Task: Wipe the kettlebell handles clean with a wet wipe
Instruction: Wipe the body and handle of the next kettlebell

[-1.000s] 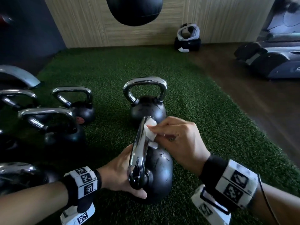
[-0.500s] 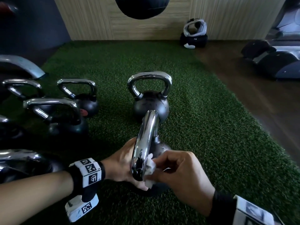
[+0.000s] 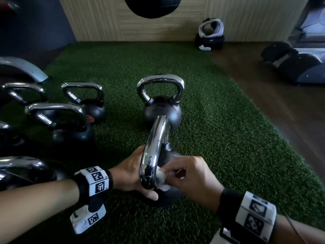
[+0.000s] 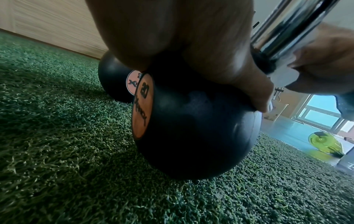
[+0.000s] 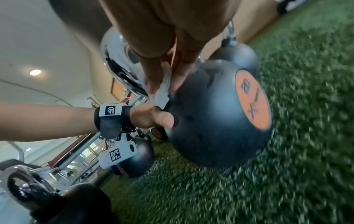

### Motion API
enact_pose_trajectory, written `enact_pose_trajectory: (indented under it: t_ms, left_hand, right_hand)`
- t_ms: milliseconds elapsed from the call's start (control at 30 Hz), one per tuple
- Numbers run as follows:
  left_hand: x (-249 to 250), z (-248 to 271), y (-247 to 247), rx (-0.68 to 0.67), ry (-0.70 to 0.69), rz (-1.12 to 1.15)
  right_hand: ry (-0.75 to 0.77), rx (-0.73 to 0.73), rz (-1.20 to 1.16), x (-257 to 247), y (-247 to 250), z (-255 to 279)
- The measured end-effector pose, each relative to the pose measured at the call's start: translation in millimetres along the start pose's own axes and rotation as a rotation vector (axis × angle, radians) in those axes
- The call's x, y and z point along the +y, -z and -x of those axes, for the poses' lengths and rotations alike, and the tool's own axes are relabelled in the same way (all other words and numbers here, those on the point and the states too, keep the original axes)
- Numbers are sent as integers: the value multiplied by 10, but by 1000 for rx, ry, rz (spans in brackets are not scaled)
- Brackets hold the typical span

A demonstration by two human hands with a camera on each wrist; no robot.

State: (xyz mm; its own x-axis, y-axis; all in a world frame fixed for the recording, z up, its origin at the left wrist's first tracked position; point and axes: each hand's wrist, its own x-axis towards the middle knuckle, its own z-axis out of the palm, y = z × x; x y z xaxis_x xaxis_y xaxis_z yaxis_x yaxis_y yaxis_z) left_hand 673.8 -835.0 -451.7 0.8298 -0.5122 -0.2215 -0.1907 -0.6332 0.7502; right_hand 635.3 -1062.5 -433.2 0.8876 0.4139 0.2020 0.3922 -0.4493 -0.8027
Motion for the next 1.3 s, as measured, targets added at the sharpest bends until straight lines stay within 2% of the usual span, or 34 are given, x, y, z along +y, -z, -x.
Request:
enact_pose_trajectory:
  t_ms: [100,167,233,400,533,600,700,800,867,933,1067,1200,1300]
  left_hand:
    - [10,-10,9,5,-26,-27]
    - [1,-32,-6,-5,-37,-101]
    - [-9,-40,-16,0,-43,-109]
    - [-68,-14,-21,46,-39,-35]
    - [-78,-27,-16,35,-27,-52]
    - [-113,-32,-25,38,-26,-64]
    - [-172,-49,-42,4,-24,-58]
    - [-93,-52,-42,30,-61,-16]
    - [-136,-80,-51,44,-114,-4]
    - [-149,-77,-41,79,-164,-15]
    - [-145,-95,-37,51,-192,-56]
    - [-169,-77,-33,60,-190,-84]
    - [-170,-35,-31,95,-210,-55]
  right_hand:
    - [-17,-121,-10,18,158,-260]
    - [15,-259,23,21,141,-385]
    - [56,-339,26,12,102,-426]
    - [-10,-373,-200,3,173,-391]
    - [51,-395,-52,39,111,-401]
    - [39,-401,-48,35,117,-437]
    - [-37,-440,-348,15,130,-429]
    - [-221,-425,-801,-14,96,-370]
    - [-330,-357,-1084,-27,94,-386]
    - [-379,-266,-1208,-23,114,-441]
    - [-405,-241,-1172,-60,60,-467]
    - [-388,-106,-1035,-124,40,-496]
    - [-397,26,-1027,-128,91,-604]
